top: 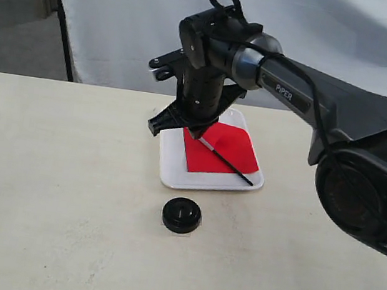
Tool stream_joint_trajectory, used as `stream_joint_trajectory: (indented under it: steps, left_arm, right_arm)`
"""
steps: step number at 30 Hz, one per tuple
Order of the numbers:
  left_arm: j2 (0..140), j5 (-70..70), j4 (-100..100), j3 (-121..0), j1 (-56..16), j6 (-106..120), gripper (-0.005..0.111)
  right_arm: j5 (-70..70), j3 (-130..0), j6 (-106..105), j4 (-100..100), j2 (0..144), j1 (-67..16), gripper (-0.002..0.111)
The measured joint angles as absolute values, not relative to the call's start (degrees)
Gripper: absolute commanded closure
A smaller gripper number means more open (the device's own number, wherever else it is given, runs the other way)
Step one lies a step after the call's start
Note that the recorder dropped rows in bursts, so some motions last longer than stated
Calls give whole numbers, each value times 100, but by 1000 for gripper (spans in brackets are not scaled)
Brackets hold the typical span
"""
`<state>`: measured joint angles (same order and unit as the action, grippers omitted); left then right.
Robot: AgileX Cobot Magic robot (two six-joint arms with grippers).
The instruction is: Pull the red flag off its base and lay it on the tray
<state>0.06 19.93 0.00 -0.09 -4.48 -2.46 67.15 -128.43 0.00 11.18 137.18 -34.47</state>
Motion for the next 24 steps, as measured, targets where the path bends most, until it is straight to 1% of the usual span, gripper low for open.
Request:
stream_joint_trajectory:
  steps: [4,8,17,24]
  left_arm:
    - [6,1993,0,-9,-448,-246,107]
    - [6,1993,0,-9,-448,-246,107]
    - [6,1993,0,-9,-448,-246,107]
    - [6,1993,0,-9,-448,-246,107]
  right_arm:
    - [6721,-12681,-44,971,13477,-3439,106]
    - [6449,-12078,0,789,13085,-3275,106]
    - [5318,-9697,0,108,11696,-2310,106]
    - [4763,-7731,54,0,9872,-1261,106]
